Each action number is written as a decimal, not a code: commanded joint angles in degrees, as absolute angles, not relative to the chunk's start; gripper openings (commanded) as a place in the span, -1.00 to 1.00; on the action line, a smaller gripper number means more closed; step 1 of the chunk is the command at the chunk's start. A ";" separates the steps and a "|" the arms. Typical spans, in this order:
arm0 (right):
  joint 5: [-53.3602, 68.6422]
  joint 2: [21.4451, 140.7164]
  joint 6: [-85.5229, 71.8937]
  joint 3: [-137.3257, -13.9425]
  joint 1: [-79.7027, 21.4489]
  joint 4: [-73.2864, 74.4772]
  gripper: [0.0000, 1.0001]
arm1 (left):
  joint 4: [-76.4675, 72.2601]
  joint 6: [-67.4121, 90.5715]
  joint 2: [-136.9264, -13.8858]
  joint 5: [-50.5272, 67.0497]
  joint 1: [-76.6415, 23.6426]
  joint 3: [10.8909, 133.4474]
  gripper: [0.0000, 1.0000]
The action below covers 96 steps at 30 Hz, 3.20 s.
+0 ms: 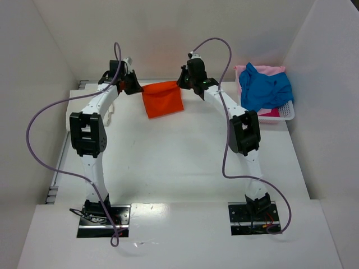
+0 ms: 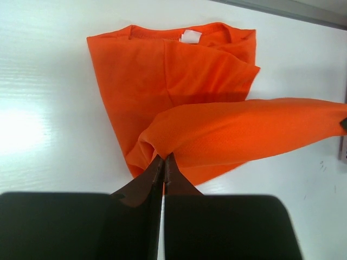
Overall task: Fold and stack the t-shirts
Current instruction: Fold the long partially folded tshirt into a neat square, then smooth out wrinkles on the folded tshirt
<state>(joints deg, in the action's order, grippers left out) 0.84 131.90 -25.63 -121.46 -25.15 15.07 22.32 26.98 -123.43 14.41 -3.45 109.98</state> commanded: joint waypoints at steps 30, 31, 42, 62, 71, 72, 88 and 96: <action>0.48 156.97 -24.96 -153.89 -20.39 16.48 0.94 | 28.56 28.97 -149.68 3.69 -2.37 145.84 0.57; 0.18 156.75 -24.74 -153.90 -20.39 17.27 0.96 | 28.90 28.27 -149.68 3.69 -2.37 146.51 0.65; 5.45 142.64 -23.59 -127.70 -20.39 15.27 0.93 | 22.03 25.99 -132.11 9.14 -2.37 118.28 0.91; 11.16 138.54 -27.07 -114.26 -22.15 9.40 0.69 | 11.87 28.12 -128.40 16.43 -3.43 102.12 0.63; 12.22 141.39 -27.07 -116.89 -22.83 9.93 0.42 | 12.39 28.12 -132.27 18.19 -4.48 104.24 0.54; 12.22 141.76 -27.07 -117.07 -23.20 9.93 0.38 | 12.39 28.12 -132.28 18.19 -4.48 104.24 0.51; 12.74 142.60 -27.60 -118.10 -24.34 12.66 -0.94 | 12.92 27.60 -132.67 20.48 -4.48 104.07 -0.96; 12.74 130.64 -29.26 -102.45 -25.57 7.92 -1.00 | 14.06 26.54 -124.80 21.01 -6.81 93.35 -1.00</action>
